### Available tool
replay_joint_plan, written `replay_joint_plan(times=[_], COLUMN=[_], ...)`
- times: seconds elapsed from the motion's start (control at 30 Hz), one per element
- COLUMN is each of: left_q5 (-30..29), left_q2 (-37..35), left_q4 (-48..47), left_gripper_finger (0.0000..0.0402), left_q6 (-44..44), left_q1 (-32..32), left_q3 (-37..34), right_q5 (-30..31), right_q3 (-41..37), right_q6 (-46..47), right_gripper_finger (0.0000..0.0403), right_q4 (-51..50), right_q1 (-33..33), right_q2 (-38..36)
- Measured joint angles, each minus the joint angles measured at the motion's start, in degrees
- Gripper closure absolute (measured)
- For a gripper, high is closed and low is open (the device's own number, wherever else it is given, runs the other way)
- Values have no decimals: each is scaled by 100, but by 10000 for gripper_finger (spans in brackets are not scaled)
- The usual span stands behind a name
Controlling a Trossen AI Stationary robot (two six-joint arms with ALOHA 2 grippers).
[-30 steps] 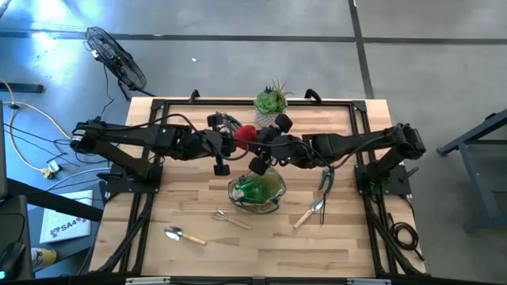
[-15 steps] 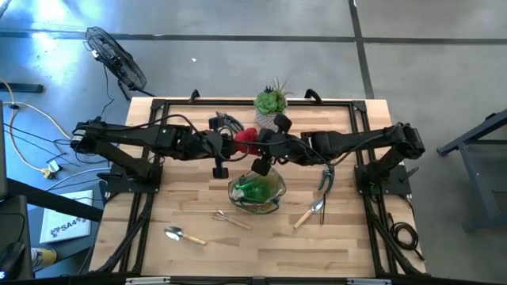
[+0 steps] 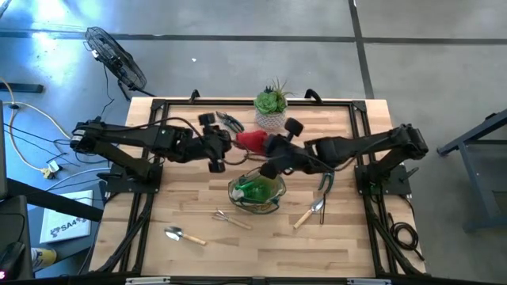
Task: Pick & Place Garden tools in Gardening bag
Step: Put the red gloves into the white gardening bag
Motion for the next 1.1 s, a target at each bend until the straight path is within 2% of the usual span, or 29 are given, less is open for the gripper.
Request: replay_joint_plan(times=[0.13,0.27,0.43,0.53,0.73,0.87,1.1], left_q5=[-622,-1180,-1345,-994,324,1015,1225], left_q2=[-2,-2,-2,-2,-2,-2,-2], left_q4=[-896,-1743,-2377,-2617,-3453,-3760,-3771], left_gripper_finger=[237,236,236,236,236,235,235], left_q6=[-582,-1269,-1703,-1713,-2216,-2499,-2523], left_q1=[6,6,6,6,6,6,6], left_q3=[0,-1,-1,-1,-1,-1,-1], right_q5=[-50,-670,-959,-1282,-2214,-2458,-2647], right_q3=[0,0,0,0,0,0,0], right_q6=[441,1043,1757,1898,1881,1773,1623], right_gripper_finger=[395,395,395,395,395,395,395], right_q4=[-611,-1080,-1687,-1790,-1778,-1869,-1926], right_q1=[335,667,930,940,847,759,411], right_q2=[-204,-270,-281,-251,15,245,300])
